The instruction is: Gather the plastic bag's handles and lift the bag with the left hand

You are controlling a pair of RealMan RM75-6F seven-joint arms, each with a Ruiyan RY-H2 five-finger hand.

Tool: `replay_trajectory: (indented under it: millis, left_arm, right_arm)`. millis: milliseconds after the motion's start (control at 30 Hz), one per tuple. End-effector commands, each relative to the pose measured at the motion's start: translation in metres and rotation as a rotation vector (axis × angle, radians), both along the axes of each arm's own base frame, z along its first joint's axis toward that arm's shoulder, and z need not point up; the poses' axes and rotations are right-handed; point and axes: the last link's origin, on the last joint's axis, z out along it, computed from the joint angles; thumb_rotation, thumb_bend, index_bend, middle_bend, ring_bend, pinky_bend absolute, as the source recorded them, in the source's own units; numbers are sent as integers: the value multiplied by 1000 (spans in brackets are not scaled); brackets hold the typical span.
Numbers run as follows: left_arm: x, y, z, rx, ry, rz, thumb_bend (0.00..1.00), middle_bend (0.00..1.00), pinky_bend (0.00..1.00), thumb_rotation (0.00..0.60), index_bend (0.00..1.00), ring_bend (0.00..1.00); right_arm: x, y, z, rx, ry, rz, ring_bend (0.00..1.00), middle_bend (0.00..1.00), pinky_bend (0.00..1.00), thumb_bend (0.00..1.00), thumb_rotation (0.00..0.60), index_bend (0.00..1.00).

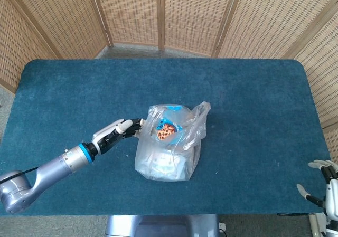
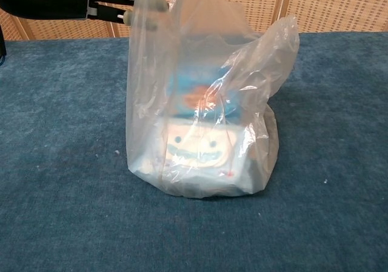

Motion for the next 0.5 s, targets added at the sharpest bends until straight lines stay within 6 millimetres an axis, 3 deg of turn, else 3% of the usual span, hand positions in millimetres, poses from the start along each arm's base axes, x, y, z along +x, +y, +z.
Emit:
replay_trajectory:
  millis: [33, 333, 500]
  left_arm:
    - [7, -1, -4, -28, -18, -11, 190, 294, 286, 0, 289, 257]
    - [32, 15, -27, -54, -8, -42, 189, 294, 288, 0, 289, 257]
    - [33, 21, -31, -37, 13, -33, 190, 293, 288, 0, 289, 257]
  right_arm:
    - [0, 1, 1, -3, 1, 0, 208, 288, 163, 121, 585, 327]
    - [-2, 6, 4, -18, -6, -8, 208, 288, 163, 121, 586, 327]
    - [-4, 7, 5, -26, -8, -11, 208, 288, 163, 120, 584, 327]
